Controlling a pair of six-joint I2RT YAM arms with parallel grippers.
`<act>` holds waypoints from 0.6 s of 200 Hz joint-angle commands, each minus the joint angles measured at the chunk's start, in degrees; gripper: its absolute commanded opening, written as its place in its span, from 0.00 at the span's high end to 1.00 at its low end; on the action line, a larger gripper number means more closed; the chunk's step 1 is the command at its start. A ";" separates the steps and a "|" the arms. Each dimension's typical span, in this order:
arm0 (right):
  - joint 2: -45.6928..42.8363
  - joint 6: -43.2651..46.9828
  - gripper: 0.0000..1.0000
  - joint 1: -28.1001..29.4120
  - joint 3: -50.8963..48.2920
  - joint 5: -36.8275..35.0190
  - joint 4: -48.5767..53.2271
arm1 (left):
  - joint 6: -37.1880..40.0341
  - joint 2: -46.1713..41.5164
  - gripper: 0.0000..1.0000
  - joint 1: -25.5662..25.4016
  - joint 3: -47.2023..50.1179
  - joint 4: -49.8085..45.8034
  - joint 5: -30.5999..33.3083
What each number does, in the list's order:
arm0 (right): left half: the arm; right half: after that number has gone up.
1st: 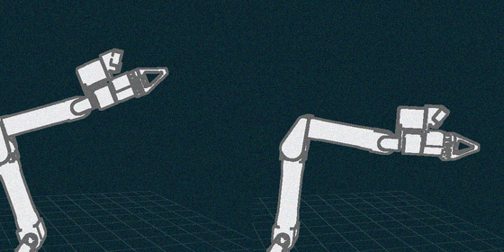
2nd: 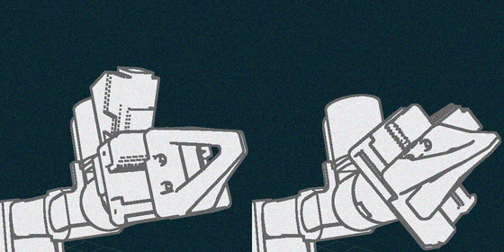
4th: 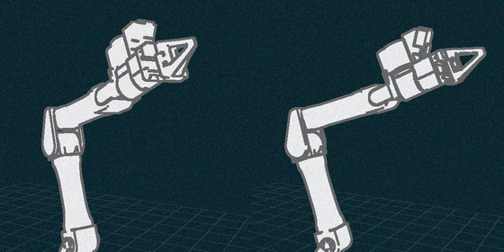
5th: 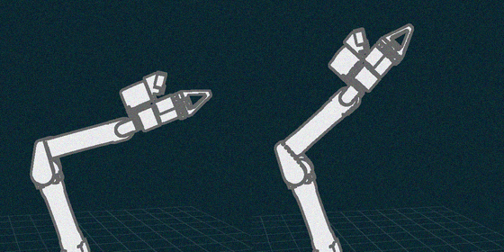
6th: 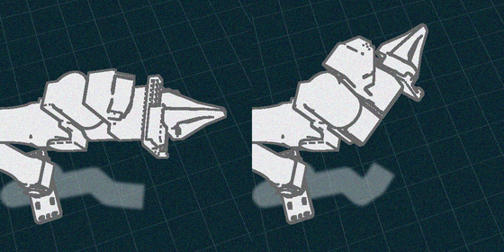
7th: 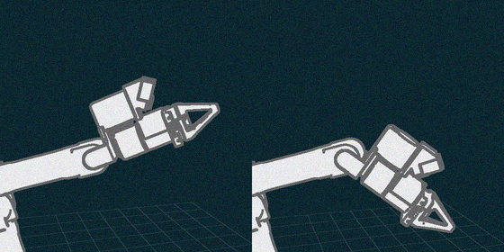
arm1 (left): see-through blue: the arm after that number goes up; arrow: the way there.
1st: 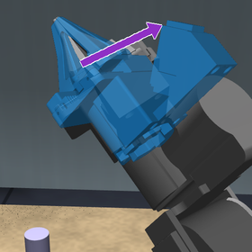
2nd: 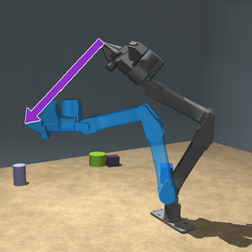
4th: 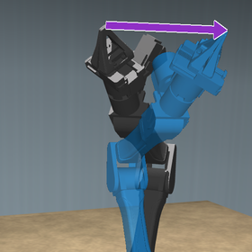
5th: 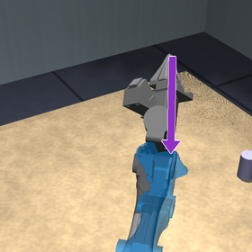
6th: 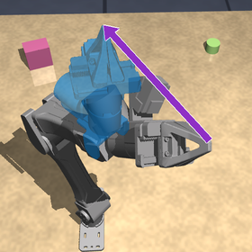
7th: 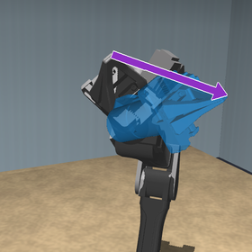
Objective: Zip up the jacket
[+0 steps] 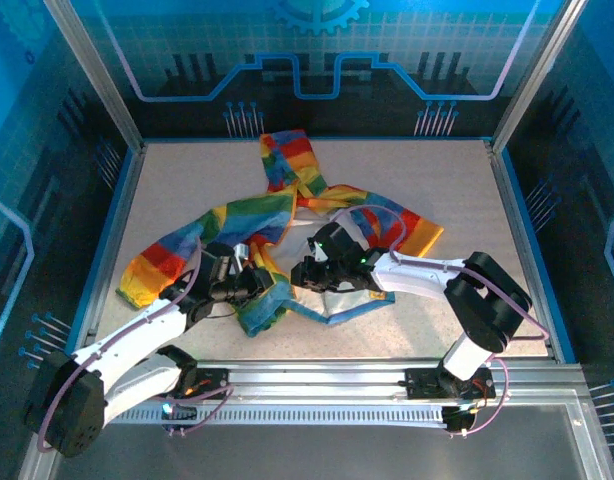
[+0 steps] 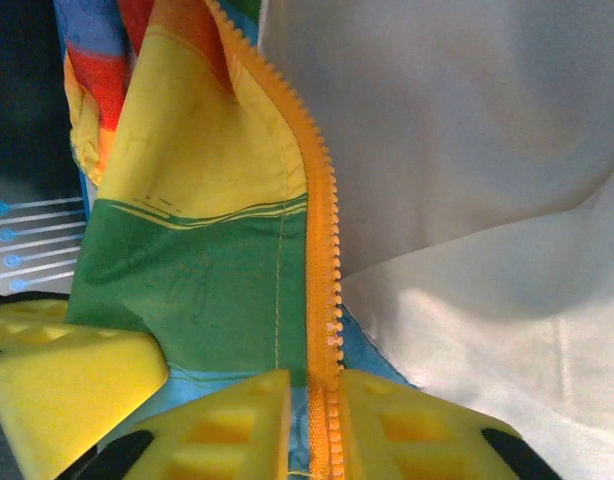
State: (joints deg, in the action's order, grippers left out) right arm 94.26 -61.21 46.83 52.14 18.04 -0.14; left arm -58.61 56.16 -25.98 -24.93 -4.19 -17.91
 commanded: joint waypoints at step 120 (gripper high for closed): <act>2.95 -4.95 0.63 0.63 -1.11 5.22 -6.84 | -1.36 -1.49 1.00 2.08 2.40 3.87 -3.06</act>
State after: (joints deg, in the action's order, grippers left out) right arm 96.36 -65.08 46.87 51.40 21.61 -4.43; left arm -59.92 55.61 -24.45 -23.42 -1.13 -19.38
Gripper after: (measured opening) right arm 0.450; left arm 0.053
